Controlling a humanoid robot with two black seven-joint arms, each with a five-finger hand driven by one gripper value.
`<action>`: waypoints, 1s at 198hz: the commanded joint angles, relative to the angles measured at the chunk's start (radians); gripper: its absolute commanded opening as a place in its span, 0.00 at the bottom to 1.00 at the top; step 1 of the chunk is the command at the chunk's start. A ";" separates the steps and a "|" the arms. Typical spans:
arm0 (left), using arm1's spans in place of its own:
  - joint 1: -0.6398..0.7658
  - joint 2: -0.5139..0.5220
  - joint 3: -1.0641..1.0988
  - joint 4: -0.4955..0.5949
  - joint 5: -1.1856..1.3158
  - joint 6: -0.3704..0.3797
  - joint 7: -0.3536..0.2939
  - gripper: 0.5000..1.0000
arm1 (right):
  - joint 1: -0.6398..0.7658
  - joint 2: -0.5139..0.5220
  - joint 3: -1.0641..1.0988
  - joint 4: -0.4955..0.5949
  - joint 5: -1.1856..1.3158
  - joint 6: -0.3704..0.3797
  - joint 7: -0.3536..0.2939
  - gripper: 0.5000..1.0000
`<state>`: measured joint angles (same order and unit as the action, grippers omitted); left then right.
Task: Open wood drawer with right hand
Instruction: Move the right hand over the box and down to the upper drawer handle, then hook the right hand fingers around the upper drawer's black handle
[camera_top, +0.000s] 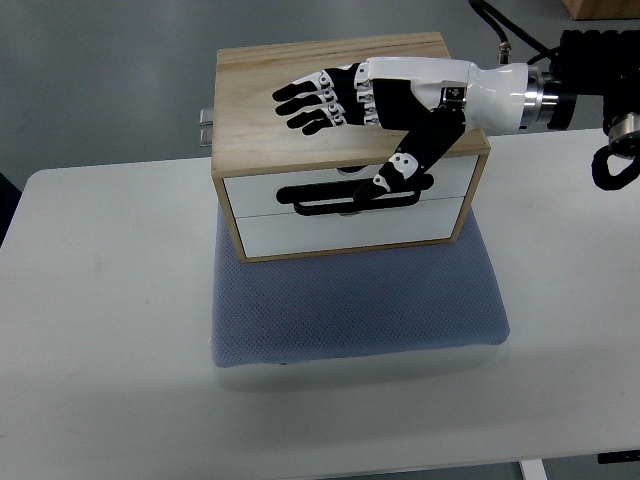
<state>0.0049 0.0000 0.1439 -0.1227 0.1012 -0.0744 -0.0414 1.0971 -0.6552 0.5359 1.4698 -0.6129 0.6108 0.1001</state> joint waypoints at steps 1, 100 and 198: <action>0.001 0.000 -0.001 0.000 0.000 0.001 0.000 1.00 | -0.003 0.022 -0.007 0.001 -0.042 0.000 -0.016 0.88; 0.000 0.000 0.000 0.000 0.000 0.001 0.000 1.00 | -0.025 0.069 -0.050 -0.008 -0.068 -0.138 -0.137 0.88; 0.001 0.000 -0.001 0.000 0.000 0.001 0.000 1.00 | -0.033 0.065 -0.102 -0.008 -0.076 -0.184 -0.163 0.87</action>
<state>0.0049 0.0000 0.1436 -0.1227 0.1012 -0.0744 -0.0414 1.0646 -0.5913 0.4363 1.4619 -0.6880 0.4517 -0.0601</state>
